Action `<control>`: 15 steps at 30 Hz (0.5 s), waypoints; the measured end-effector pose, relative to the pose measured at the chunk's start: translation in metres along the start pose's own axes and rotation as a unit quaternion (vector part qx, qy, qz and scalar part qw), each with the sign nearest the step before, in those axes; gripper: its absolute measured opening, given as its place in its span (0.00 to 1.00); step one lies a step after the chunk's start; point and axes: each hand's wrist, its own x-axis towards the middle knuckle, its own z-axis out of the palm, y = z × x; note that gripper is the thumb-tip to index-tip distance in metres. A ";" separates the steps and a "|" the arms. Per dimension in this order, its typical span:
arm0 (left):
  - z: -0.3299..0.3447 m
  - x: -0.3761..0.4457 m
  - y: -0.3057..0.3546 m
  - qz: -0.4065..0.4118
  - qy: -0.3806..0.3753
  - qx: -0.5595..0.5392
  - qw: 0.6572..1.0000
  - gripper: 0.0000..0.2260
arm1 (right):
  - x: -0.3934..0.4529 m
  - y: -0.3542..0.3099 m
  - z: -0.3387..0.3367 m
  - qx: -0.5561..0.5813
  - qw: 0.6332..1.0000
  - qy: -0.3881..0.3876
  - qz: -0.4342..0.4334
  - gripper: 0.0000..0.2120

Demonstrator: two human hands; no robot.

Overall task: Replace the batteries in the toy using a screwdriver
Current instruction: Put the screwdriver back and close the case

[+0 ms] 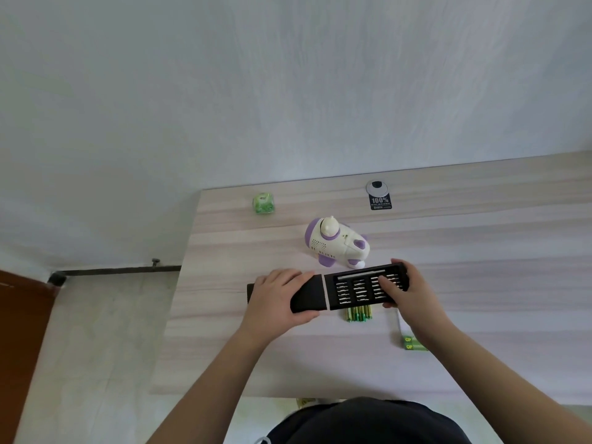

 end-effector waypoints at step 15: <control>-0.003 0.009 0.021 -0.019 -0.069 -0.005 0.997 0.32 | -0.003 -0.011 -0.012 -0.012 1.000 -0.003 0.006 0.20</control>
